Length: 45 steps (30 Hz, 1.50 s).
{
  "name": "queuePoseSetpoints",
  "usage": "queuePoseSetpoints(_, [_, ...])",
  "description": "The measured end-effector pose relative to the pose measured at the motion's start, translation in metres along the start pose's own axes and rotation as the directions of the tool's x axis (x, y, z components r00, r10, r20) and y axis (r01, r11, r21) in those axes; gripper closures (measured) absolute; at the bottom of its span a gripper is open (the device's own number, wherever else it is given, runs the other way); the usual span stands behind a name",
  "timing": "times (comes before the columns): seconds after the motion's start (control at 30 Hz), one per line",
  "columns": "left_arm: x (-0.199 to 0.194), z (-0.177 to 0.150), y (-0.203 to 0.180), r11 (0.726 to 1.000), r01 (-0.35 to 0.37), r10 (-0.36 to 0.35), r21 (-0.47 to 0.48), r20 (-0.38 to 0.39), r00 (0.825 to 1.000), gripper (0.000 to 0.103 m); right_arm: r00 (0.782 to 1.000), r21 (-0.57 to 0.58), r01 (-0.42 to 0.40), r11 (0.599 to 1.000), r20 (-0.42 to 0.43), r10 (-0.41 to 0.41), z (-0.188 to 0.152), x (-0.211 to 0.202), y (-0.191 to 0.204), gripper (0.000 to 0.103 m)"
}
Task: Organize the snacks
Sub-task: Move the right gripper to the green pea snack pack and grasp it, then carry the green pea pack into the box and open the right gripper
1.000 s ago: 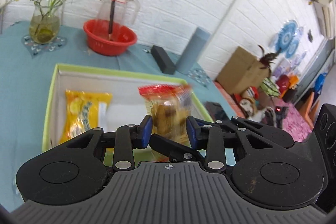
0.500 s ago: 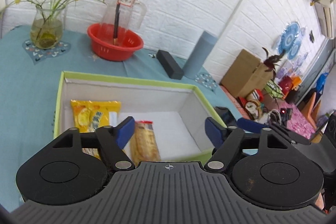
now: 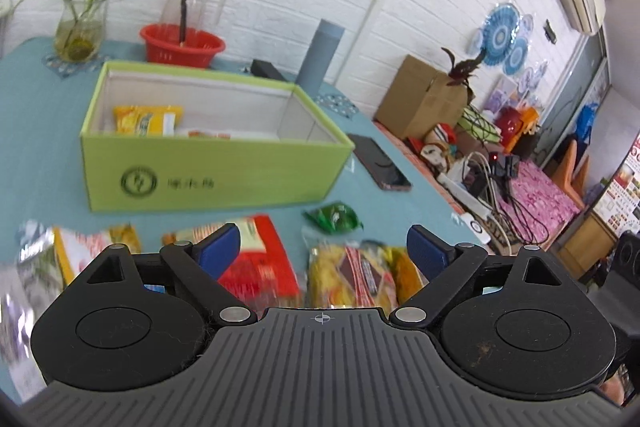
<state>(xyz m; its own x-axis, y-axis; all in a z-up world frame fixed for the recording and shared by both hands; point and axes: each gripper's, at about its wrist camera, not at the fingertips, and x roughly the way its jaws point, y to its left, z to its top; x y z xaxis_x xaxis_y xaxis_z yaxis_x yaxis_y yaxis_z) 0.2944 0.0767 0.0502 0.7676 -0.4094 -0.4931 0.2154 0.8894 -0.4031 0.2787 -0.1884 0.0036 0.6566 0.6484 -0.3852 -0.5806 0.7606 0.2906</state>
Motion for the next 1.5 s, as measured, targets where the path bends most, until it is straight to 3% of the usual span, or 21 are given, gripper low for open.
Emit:
queuePoseSetpoints(0.17, [-0.009,-0.037,-0.008,0.997,0.060,-0.062,-0.043,-0.043,0.997,0.026,0.994,0.008,0.079,0.997,-0.072,-0.078,-0.047,-0.011,0.008,0.000])
queuePoseSetpoints(0.23, [-0.001,-0.045,-0.017,0.993,0.113,-0.116,-0.031,-0.088,0.989,0.034,0.988,-0.003,0.117,0.993,-0.100,-0.117,-0.060,-0.010,0.008,0.000])
queuePoseSetpoints(0.33, [0.020,-0.054,-0.036,0.983,0.182,-0.181,-0.014,-0.170,0.969,0.038,0.985,-0.009,0.131,0.991,-0.112,-0.132,-0.067,-0.010,0.005,0.001])
queuePoseSetpoints(0.47, [0.055,-0.060,-0.056,0.983,0.176,-0.158,0.049,-0.252,0.955,0.044,0.980,-0.059,0.140,0.988,-0.136,-0.146,-0.069,0.000,0.005,0.001])
queuePoseSetpoints(0.5, [0.063,-0.061,-0.058,0.985,0.163,-0.142,0.053,-0.274,0.951,0.049,0.979,-0.066,0.135,0.989,-0.145,-0.144,-0.070,0.002,0.005,0.001])
queuePoseSetpoints(0.53, [0.071,-0.062,-0.058,0.986,0.161,-0.139,0.050,-0.295,0.945,0.061,0.978,-0.064,0.136,0.989,-0.154,-0.145,-0.071,0.005,0.003,0.001])
queuePoseSetpoints(0.6, [0.080,-0.065,-0.057,0.988,0.151,-0.131,0.037,-0.323,0.937,0.069,0.976,-0.045,0.133,0.990,-0.169,-0.138,-0.072,0.008,-0.004,0.001])
queuePoseSetpoints(0.67, [0.084,-0.068,-0.056,0.983,0.183,-0.167,0.011,-0.354,0.920,0.078,0.979,-0.032,0.107,0.994,-0.173,-0.111,-0.074,0.007,-0.007,0.001])
queuePoseSetpoints(0.9, [0.071,-0.095,-0.073,0.980,0.199,-0.178,0.012,-0.397,0.900,0.077,0.972,-0.064,0.148,0.987,-0.176,-0.157,-0.082,-0.016,-0.008,0.001])
queuePoseSetpoints(1.07, [0.067,-0.081,-0.081,0.987,0.155,-0.133,0.041,-0.337,0.932,0.063,0.967,-0.055,0.215,0.975,-0.129,-0.220,-0.081,-0.023,-0.010,0.001])
queuePoseSetpoints(1.17, [0.077,-0.078,-0.078,0.990,0.140,-0.128,0.010,-0.349,0.928,0.063,0.959,-0.094,0.243,0.965,-0.130,-0.254,-0.083,-0.018,-0.007,0.001])
queuePoseSetpoints(1.23, [0.085,-0.083,-0.076,0.991,0.136,-0.126,0.001,-0.379,0.917,0.067,0.950,-0.112,0.259,0.959,-0.148,-0.274,-0.088,-0.013,-0.008,0.004])
queuePoseSetpoints(1.27, [0.085,-0.086,-0.077,0.990,0.141,-0.128,0.009,-0.364,0.923,0.067,0.945,-0.145,0.281,0.949,-0.131,-0.300,-0.090,-0.013,-0.005,0.013])
queuePoseSetpoints(1.3, [0.083,-0.087,-0.078,0.990,0.136,-0.118,0.024,-0.360,0.926,0.075,0.941,-0.172,0.297,0.939,-0.114,-0.318,-0.090,-0.014,0.000,0.043])
queuePoseSetpoints(1.33, [0.083,-0.089,-0.078,0.991,0.131,-0.110,0.034,-0.367,0.924,0.093,0.949,-0.149,0.273,0.950,-0.119,-0.292,-0.088,-0.016,-0.001,0.048])
queuePoseSetpoints(1.43, [0.079,-0.087,-0.075,0.992,0.124,-0.108,0.021,-0.361,0.926,0.103,0.954,-0.091,0.262,0.961,-0.129,-0.272,-0.082,-0.020,-0.009,0.050])
queuePoseSetpoints(1.5, [0.072,-0.082,-0.074,0.991,0.137,-0.129,-0.004,-0.348,0.929,0.103,0.959,-0.077,0.250,0.965,-0.122,-0.258,-0.076,-0.026,-0.007,0.050])
